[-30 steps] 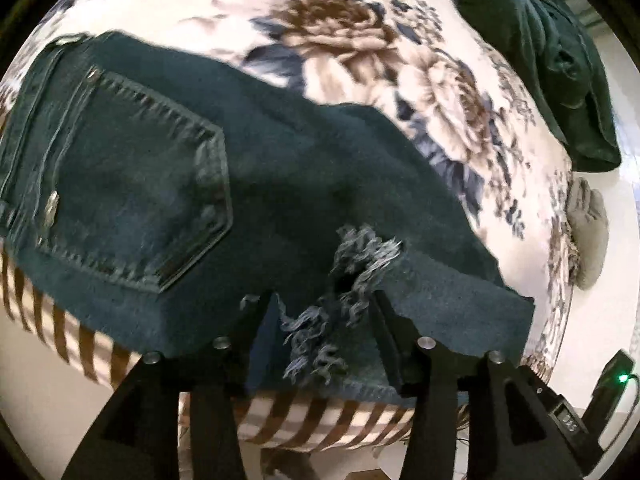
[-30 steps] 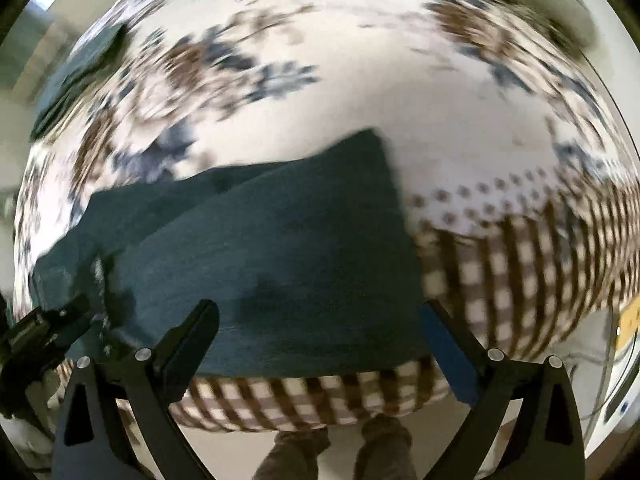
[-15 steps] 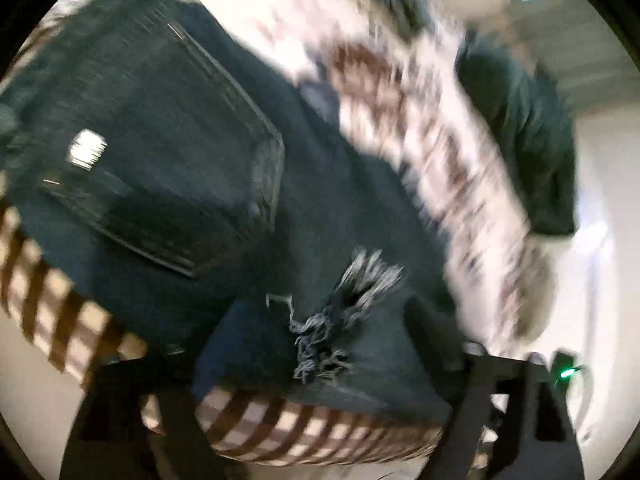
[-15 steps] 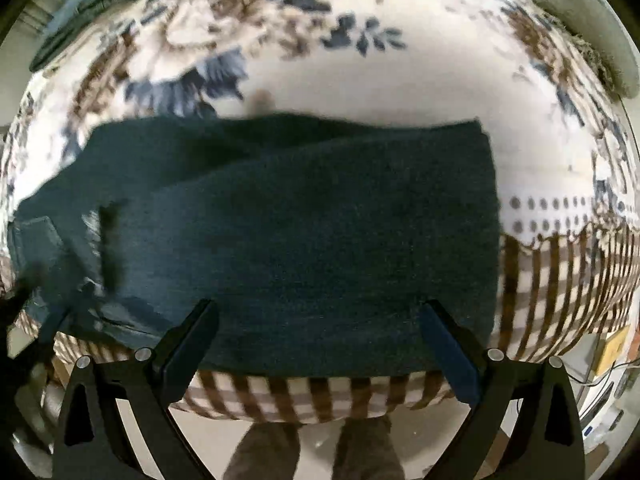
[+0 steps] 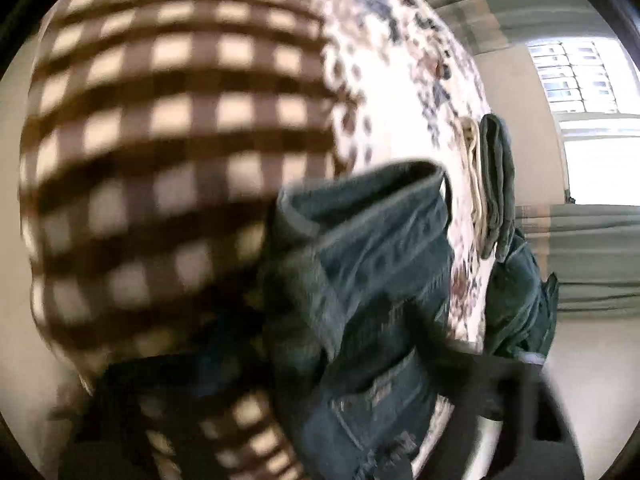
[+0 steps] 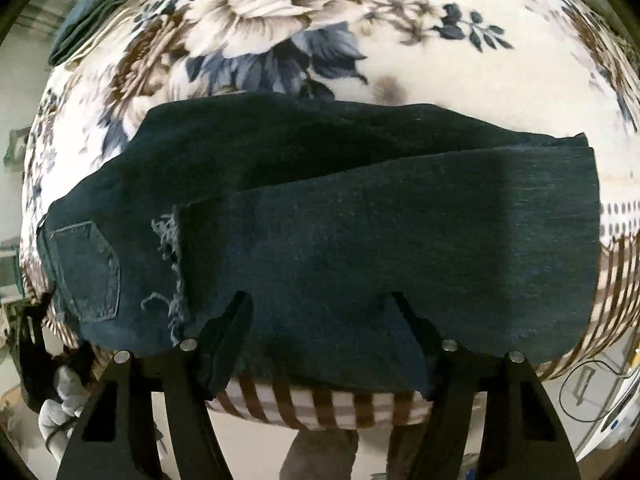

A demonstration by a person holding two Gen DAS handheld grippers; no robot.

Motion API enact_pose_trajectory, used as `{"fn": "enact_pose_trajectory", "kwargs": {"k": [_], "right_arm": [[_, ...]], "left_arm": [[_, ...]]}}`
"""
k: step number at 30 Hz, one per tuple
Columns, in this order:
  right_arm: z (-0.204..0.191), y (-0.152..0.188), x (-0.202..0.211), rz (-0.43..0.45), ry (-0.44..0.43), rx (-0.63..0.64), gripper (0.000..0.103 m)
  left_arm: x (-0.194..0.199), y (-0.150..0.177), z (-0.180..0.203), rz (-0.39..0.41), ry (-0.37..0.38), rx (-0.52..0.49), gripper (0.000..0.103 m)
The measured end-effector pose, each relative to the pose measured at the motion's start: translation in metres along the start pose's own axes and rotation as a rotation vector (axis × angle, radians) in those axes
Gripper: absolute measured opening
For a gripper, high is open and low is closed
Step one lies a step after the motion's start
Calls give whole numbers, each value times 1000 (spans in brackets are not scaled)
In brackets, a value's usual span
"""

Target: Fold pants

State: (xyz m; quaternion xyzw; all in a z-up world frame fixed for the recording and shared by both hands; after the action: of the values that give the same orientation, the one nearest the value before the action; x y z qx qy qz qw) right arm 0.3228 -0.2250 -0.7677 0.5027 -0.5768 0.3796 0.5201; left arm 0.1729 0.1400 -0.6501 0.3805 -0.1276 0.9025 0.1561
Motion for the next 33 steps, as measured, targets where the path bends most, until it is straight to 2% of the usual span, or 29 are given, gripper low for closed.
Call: {"fn": "enact_pose_trajectory", "kwargs": {"k": [3, 5, 8, 10, 13, 18, 21, 22, 23, 24, 26, 28, 33], "right_arm": [[-2, -1, -6, -6, 13, -17, 71], [-2, -1, -10, -21, 29, -15, 71], [-7, -3, -16, -37, 50, -10, 71], [-9, -4, -19, -46, 64, -5, 71], [-11, -4, -20, -43, 61, -25, 71], [-18, -8, -23, -37, 63, -32, 71], [-20, -7, -26, -38, 61, -27, 72], [-20, -6, -26, -38, 58, -29, 72], [-19, -6, -27, -37, 53, -31, 73], [-18, -6, -27, -38, 47, -35, 73], [-18, -10, -30, -37, 35, -40, 73], [-16, -11, -31, -36, 26, -39, 73], [-9, -11, -25, -14, -7, -45, 72]], "left_arm": [[3, 1, 10, 9, -75, -61, 35], [9, 5, 17, 22, -117, -119, 28], [23, 6, 18, 37, -138, -162, 25], [25, 6, 16, 10, -162, -122, 26], [23, 1, 12, -11, -144, -77, 25], [32, 1, 25, 2, -130, -123, 23], [24, -2, 13, -2, -100, -75, 24], [15, -3, 4, -6, -60, -42, 25], [8, -4, -2, -17, -41, -21, 31], [-1, -5, -11, -36, -7, 15, 33], [-16, -8, -22, -63, 84, 79, 40], [-21, -12, -21, -60, 129, 88, 46], [-26, -14, -3, -36, 72, 32, 55]]}}
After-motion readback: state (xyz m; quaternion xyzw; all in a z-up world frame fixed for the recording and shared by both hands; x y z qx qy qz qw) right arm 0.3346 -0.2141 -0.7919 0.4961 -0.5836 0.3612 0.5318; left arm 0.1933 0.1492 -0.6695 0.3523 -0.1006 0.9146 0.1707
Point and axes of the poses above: each gripper's, at about its wrist camera, not at the fingertips, and x roughly against the way its jaws point, z to its right, y to its underside, the point moved 8 cm from there along -x, roughly the way its jaws point, and after that the axes turned 5 degrees about -x, right-handed, at the moved point
